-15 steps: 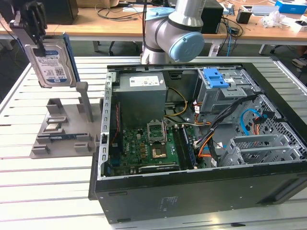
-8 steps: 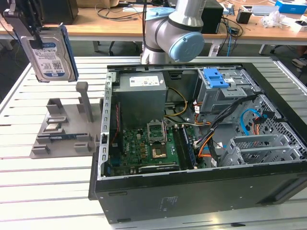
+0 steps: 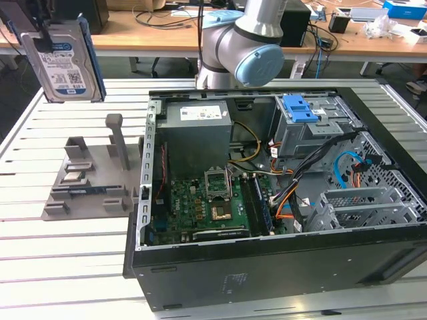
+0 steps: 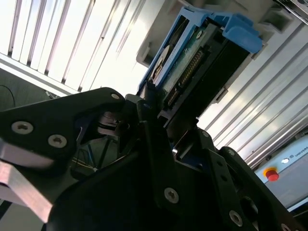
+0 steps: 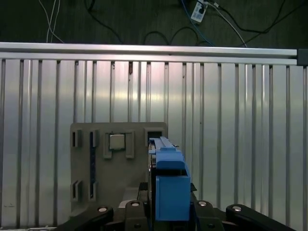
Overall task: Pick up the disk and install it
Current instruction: 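Pick up the disk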
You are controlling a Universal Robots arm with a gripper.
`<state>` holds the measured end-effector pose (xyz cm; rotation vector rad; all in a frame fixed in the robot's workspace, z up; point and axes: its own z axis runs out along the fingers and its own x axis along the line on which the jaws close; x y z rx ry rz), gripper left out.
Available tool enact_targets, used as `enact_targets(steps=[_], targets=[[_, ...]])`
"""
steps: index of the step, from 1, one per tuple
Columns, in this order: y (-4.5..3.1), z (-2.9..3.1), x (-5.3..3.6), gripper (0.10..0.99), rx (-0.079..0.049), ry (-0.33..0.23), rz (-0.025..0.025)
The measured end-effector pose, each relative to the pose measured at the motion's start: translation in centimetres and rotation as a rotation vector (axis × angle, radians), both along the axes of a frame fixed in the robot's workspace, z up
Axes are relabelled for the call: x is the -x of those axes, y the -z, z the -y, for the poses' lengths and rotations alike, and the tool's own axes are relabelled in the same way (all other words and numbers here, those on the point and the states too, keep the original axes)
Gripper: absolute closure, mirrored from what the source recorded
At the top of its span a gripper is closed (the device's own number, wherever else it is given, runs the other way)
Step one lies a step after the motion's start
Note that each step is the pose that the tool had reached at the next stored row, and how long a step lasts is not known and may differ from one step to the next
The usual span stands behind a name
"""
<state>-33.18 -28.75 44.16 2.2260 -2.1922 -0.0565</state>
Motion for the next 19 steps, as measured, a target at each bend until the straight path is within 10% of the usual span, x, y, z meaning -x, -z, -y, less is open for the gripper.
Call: enact_targets(steps=[12, 19], targets=[[-4.60, -0.03, 0.00, 0.722, 0.000, 0.000, 0.0000], [-4.86, -0.04, 0.00, 0.722, 0.000, 0.000, -0.0001]])
